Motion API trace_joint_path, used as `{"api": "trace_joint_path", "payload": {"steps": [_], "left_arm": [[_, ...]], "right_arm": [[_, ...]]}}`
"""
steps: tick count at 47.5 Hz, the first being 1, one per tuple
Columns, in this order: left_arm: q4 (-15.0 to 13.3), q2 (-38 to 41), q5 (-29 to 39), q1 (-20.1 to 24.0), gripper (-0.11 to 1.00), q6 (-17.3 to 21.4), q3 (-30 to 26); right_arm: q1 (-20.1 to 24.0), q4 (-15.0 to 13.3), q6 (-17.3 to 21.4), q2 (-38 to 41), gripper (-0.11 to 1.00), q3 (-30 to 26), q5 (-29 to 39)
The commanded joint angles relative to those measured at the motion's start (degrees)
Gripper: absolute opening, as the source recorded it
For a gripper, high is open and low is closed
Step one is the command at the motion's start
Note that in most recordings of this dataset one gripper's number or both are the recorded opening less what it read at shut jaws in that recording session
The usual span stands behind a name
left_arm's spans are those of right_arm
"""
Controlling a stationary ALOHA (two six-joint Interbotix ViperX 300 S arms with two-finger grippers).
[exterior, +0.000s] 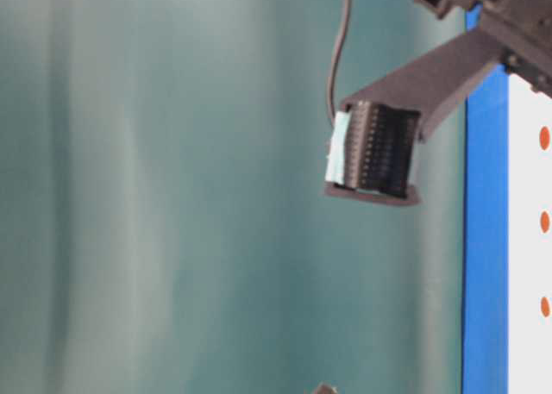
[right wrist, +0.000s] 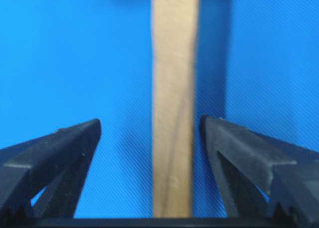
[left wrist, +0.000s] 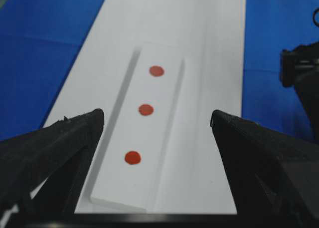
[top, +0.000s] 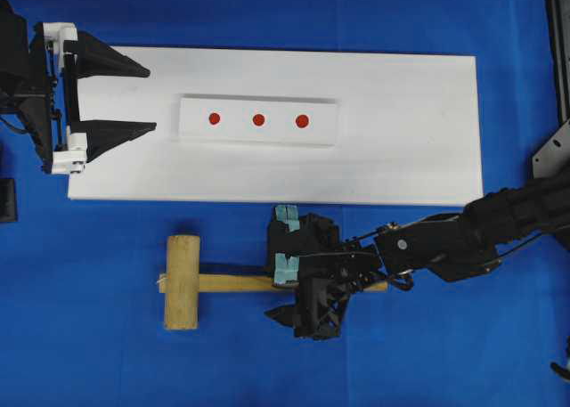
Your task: Hit the mark with a hammer.
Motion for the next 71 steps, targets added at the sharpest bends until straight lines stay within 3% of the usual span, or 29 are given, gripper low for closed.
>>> {"api": "trace_joint_path", "payload": {"steps": [1, 8, 19, 24, 33, 41, 49, 59, 71], "left_arm": [[0.09, -0.26, -0.53, 0.18, 0.86, 0.09, -0.62], [0.09, -0.44, -0.53, 0.09, 0.86, 0.09, -0.53], [0.09, -0.44, -0.62, 0.18, 0.86, 0.09, -0.53], [0.09, -0.53, -0.62, 0.09, 0.86, 0.09, -0.53], [0.09, -0.53, -0.53, 0.09, 0.86, 0.18, -0.44], [0.09, -1.23, -0.53, 0.00, 0.86, 0.35, -0.18], [0.09, -4.31, -0.35, 0.00, 0.86, 0.44, 1.05], [0.44, -10.02, 0.44, 0.00, 0.86, 0.70, 3.78], [0.44, -18.98, 3.08, -0.53, 0.86, 4.83, 8.26]], "right_arm": [[-0.35, -1.41, -0.09, -4.31, 0.87, -0.35, 2.55], [-0.44, -5.36, -0.09, -9.67, 0.83, -0.26, 7.38], [-1.58, -14.41, -0.09, -19.60, 0.82, 0.00, 16.70], [-3.16, -18.72, 0.00, -23.82, 0.82, 1.32, 19.25], [-7.47, -23.20, 0.00, -30.85, 0.82, 5.80, 21.71], [-11.25, -25.14, -0.09, -39.11, 0.82, 12.04, 21.71], [-13.18, -25.31, -0.09, -49.04, 0.82, 18.63, 21.53], [-13.36, -25.31, -0.09, -61.79, 0.82, 26.46, 20.83], [-13.36, -25.31, 0.35, -75.85, 0.82, 36.30, 18.90]]}}
